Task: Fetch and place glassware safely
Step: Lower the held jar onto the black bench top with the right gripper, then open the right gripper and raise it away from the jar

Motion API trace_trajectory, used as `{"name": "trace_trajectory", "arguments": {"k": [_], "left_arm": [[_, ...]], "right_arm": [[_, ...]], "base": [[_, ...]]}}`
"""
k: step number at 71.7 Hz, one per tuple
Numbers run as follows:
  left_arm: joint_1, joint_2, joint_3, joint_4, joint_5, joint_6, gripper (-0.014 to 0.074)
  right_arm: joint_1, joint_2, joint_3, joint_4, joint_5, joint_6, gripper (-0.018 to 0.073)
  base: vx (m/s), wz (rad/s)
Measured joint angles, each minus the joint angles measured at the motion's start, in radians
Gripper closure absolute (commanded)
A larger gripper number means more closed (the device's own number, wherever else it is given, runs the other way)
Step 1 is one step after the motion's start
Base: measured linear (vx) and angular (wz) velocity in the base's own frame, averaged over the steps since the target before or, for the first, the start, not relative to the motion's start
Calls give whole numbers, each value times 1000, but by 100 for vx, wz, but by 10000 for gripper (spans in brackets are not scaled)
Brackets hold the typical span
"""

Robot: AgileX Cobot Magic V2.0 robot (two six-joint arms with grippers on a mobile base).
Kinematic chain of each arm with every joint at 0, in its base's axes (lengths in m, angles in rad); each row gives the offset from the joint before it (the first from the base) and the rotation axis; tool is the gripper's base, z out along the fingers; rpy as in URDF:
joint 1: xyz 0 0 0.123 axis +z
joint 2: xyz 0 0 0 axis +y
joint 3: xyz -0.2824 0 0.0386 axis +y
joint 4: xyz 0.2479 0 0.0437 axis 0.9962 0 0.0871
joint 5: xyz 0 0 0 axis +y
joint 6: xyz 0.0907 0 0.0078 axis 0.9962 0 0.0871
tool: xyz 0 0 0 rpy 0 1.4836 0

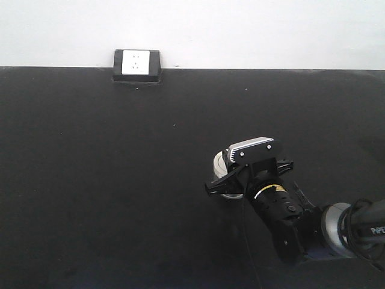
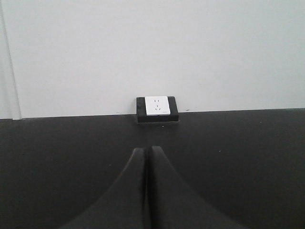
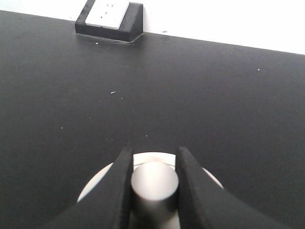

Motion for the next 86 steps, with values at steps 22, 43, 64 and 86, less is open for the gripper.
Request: {"name": "trace_trajectory", "arguments": {"k": [22,43,64,86], "left_arm": [[0,0,0,0,0,0,603],[0,0,0,0,0,0,603],[0,0,0,0,0,0,603],[0,0,0,0,0,0,603]], "right_arm": [[0,26,-5,-1,-39,22,253],[0,23,-5,-1,-26,126,49],[0,-172,-5,0,178,140,39],[0,-556,-3,27,541,62,39]], "base": [[0,0],[0,0],[0,0],[0,0]]}}
